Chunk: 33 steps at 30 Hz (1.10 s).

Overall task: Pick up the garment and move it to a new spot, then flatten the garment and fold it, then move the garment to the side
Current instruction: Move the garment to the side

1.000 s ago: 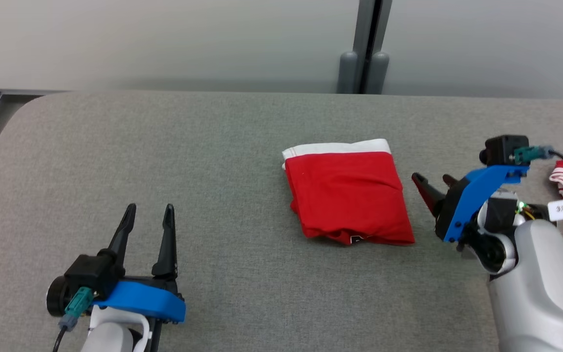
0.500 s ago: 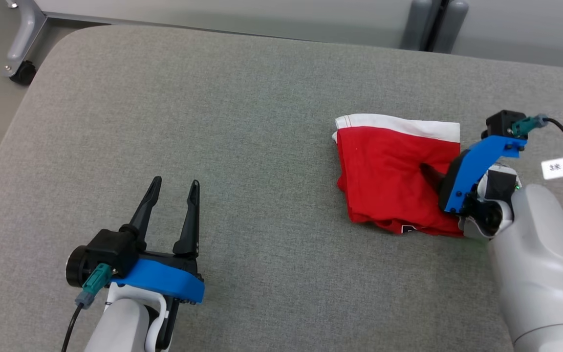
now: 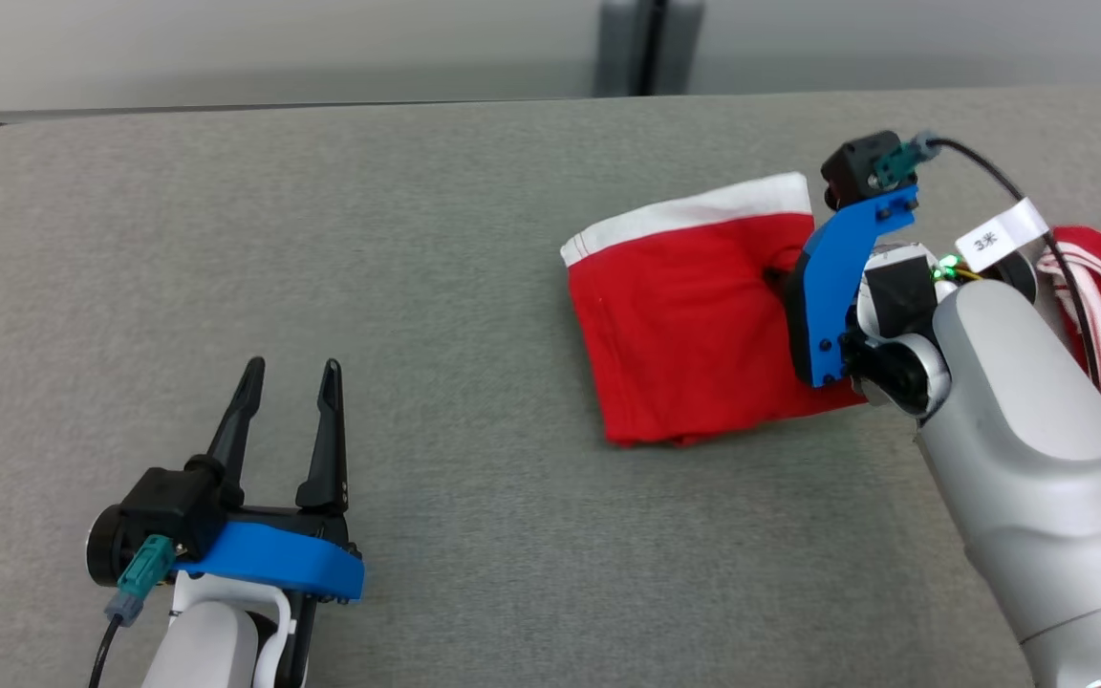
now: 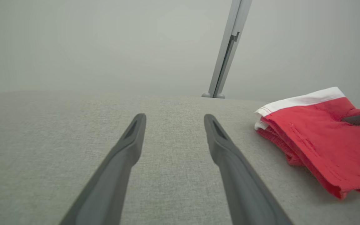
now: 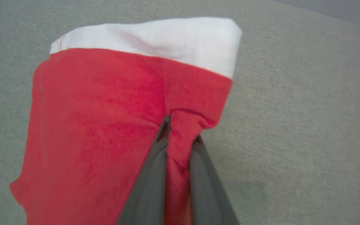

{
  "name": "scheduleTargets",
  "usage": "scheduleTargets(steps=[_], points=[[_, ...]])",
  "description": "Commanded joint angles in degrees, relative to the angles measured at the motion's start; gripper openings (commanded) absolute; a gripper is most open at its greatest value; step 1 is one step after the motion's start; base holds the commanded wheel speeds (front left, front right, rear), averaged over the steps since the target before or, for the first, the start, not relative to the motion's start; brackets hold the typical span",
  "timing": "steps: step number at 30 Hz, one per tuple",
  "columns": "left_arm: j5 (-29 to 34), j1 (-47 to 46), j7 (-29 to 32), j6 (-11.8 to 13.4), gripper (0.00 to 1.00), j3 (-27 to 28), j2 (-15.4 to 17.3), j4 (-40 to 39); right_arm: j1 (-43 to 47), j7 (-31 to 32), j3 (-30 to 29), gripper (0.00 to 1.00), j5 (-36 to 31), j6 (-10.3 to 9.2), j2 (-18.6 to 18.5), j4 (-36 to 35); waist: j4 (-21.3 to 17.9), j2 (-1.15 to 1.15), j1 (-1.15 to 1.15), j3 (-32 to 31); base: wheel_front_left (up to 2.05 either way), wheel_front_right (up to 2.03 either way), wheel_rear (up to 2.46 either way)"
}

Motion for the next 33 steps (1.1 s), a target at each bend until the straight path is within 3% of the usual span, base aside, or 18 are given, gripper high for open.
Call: scheduleTargets(steps=[1, 7, 15, 26, 33], points=[[0.5, 0.3, -0.2, -0.1, 1.0, -0.1, 0.1, -0.4, -0.5, 0.1, 3.6, 0.0, 2.4, 0.01, -2.7, -3.1, -5.0, 0.0, 0.0, -2.9, 0.0, 0.0, 0.0], [0.9, 0.5, -0.2, -0.1, 1.0, 0.1, 1.1, -1.5, -2.6, 1.5, 14.6, 0.0, 9.3, 0.02, -12.2, -10.1, -12.7, 0.0, 0.0, -1.9, 0.0, 0.0, 0.0], [1.6, -1.7, 0.1, -0.1, 1.0, -0.3, 3.9, -3.0, -7.2, -6.6, 23.9, 0.0, 11.4, 0.02, -24.9, -11.8, -18.3, 0.0, 0.0, 3.3, 0.0, 0.0, 0.0], [2.6, -3.9, 5.1, -0.1, 1.0, -0.4, 9.1, -9.6, -10.5, -22.2, 24.9, 0.0, 9.7, 0.01, -29.7, -3.7, -20.2, 0.0, 0.0, 12.0, 0.0, 0.0, 0.0], [2.7, -3.4, 7.8, 0.0, 1.0, -0.5, 11.2, -13.7, -11.0, -30.3, 21.6, 0.0, 3.5, 0.0, -28.0, 7.1, -20.1, 0.0, 0.0, 14.1, 0.0, 0.0, 0.0]])
